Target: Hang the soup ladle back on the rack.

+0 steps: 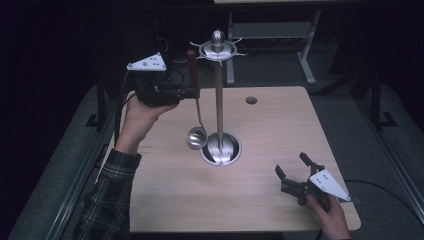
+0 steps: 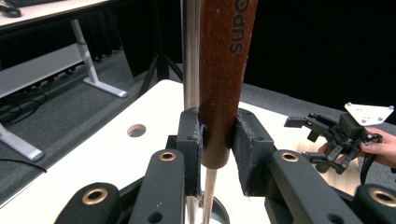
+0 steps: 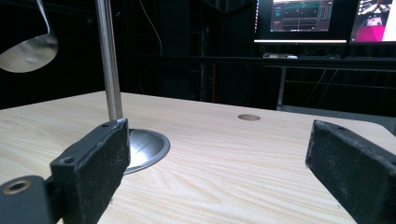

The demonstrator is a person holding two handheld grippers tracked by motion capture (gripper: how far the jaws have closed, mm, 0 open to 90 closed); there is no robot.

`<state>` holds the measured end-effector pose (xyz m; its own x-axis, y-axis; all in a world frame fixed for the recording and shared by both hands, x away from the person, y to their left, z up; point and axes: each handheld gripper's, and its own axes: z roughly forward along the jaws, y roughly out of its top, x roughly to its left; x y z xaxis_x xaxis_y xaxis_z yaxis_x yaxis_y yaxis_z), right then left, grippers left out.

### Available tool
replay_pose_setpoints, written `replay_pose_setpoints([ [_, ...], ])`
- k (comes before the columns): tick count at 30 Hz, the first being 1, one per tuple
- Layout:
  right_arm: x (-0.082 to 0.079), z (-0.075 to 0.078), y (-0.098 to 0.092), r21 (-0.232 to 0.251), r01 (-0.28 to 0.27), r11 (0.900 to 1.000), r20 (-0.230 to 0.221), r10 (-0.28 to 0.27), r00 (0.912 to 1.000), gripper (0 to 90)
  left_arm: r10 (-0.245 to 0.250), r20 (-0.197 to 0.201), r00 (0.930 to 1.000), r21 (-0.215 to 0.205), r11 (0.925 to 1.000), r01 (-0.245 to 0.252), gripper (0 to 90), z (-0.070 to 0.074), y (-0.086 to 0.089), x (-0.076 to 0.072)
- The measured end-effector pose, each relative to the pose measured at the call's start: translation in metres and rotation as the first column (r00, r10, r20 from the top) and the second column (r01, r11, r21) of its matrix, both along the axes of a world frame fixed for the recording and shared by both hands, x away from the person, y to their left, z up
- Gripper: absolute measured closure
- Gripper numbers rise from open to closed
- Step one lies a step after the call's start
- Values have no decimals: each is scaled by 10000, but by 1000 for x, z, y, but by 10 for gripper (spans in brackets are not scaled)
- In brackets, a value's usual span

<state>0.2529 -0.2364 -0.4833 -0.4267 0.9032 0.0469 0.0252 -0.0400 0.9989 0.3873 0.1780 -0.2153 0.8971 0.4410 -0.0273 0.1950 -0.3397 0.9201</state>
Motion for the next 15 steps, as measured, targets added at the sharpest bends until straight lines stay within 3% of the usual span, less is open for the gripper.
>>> replay_pose_setpoints([
  [15,0,0,-1,30,-13,10000,-20,13,10000,60,-225,-138,9997,-100,9997,223,733,-3,-7,8],
])
